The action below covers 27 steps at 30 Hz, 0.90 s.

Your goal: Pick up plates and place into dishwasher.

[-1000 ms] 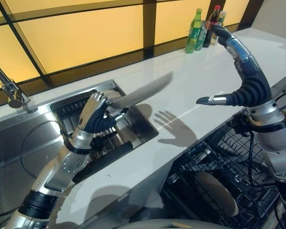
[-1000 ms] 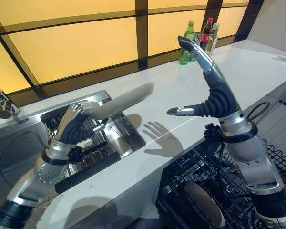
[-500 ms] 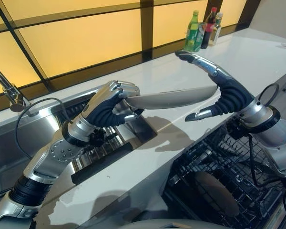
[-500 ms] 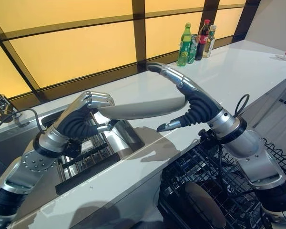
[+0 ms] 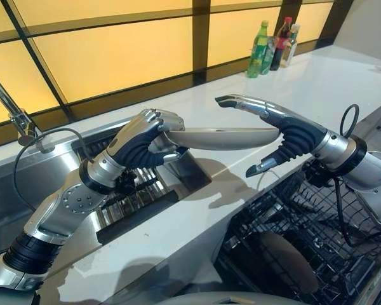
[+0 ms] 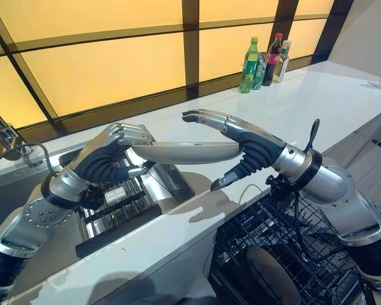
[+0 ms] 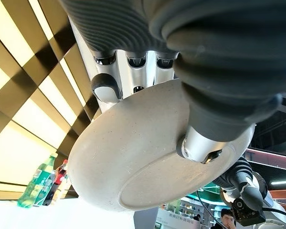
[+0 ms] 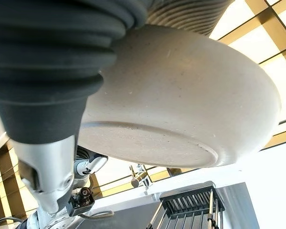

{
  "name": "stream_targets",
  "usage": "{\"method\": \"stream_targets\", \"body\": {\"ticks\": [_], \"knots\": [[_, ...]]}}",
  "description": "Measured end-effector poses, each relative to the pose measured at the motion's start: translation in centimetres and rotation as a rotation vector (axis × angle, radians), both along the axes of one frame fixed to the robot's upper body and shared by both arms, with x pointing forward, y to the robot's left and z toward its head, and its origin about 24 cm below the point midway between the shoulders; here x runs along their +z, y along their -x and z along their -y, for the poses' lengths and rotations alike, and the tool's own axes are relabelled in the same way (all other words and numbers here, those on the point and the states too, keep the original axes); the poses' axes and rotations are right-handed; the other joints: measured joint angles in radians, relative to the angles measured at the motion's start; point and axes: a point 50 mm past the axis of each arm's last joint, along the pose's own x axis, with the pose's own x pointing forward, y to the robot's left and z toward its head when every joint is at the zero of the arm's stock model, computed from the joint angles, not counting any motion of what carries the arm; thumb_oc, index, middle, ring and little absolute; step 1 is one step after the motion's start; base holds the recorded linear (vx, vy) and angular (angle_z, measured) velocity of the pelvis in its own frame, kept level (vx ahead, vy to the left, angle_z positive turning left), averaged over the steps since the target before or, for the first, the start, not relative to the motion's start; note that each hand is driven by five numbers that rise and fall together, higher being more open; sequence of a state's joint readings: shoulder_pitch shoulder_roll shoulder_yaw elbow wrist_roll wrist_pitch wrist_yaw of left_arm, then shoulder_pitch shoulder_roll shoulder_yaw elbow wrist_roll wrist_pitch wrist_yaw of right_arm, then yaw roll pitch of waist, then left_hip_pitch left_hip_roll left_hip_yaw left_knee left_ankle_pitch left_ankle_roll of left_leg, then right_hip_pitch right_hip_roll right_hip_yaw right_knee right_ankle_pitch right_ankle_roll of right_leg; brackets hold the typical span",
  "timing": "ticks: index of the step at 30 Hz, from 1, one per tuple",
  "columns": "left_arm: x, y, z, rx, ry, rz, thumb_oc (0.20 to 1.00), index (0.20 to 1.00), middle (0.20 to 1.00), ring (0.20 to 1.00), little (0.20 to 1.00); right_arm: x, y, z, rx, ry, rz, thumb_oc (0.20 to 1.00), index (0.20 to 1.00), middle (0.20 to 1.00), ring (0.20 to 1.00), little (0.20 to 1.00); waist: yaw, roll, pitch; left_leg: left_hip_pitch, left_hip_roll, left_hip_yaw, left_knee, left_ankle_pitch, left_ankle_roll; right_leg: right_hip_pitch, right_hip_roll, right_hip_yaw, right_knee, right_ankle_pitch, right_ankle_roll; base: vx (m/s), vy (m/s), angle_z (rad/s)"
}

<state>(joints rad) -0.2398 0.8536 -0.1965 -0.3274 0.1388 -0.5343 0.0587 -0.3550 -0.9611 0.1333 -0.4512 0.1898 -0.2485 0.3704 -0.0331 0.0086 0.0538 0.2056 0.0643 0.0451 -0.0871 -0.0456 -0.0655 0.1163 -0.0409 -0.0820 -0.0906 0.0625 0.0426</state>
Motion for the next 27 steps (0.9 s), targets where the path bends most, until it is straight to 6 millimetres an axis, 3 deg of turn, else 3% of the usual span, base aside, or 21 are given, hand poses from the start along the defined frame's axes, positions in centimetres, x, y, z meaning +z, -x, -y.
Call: {"method": "stream_targets", "body": {"ticks": [1, 24, 25, 26, 27], "knots": [[0.0, 0.0, 0.0, 0.0, 0.0, 0.0, 0.2, 0.2, 0.2, 0.2, 0.2, -0.01, -0.01, 0.0, 0.0, 0.0, -0.001, 0.2, 0.2, 0.2, 0.2, 0.2, 0.0, -0.001, -0.001, 0.0, 0.0, 0.0, 0.0, 0.0, 0.0, 0.0, 0.0, 0.0, 0.0, 0.0, 0.0, 0.0, 0.0, 0.0], [-0.21, -0.32, -0.21, 0.017, 0.033, -0.015, 0.2, 0.2, 0.2, 0.2, 0.2, -0.55, -0.34, -0.2, -0.003, -0.038, -0.007, 0.2, 0.2, 0.2, 0.2, 0.2, 0.001, -0.002, -0.003, -0.006, 0.0, 0.001, 0.002, 0.003, 0.0, -0.003, -0.001, -0.004, 0.0, 0.0, 0.0, 0.0, 0.002, 0.0], [-0.21, -0.34, -0.22, 0.018, 0.035, -0.016, 0.322, 0.322, 0.322, 0.322, 0.322, -0.56, -0.35, -0.21, -0.004, -0.042, -0.006, 0.2, 0.2, 0.2, 0.2, 0.2, 0.001, -0.002, -0.003, -0.006, 0.0, 0.001, 0.002, 0.003, 0.0, -0.003, -0.001, -0.004, 0.0, 0.0, 0.0, 0.0, 0.0, 0.0], [-0.19, -0.38, -0.24, 0.021, 0.038, -0.018, 0.715, 0.715, 0.715, 0.715, 0.715, -0.57, -0.37, -0.23, -0.005, -0.047, -0.004, 0.2, 0.2, 0.2, 0.2, 0.2, 0.0, -0.002, -0.003, -0.006, 0.0, 0.001, 0.002, 0.003, 0.0, -0.003, -0.001, -0.004, 0.0, 0.0, 0.0, 0.0, 0.0, 0.0], [-0.18, -0.46, -0.3, 0.027, 0.05, -0.027, 1.0, 1.0, 1.0, 1.0, 1.0, -0.62, -0.41, -0.23, -0.011, -0.054, 0.0, 0.2, 0.2, 0.2, 0.2, 0.2, -0.001, -0.002, -0.003, -0.006, 0.0, 0.002, 0.002, 0.003, 0.0, -0.003, -0.001, -0.004, 0.0, 0.0, 0.0, 0.0, 0.0, 0.0]]}}
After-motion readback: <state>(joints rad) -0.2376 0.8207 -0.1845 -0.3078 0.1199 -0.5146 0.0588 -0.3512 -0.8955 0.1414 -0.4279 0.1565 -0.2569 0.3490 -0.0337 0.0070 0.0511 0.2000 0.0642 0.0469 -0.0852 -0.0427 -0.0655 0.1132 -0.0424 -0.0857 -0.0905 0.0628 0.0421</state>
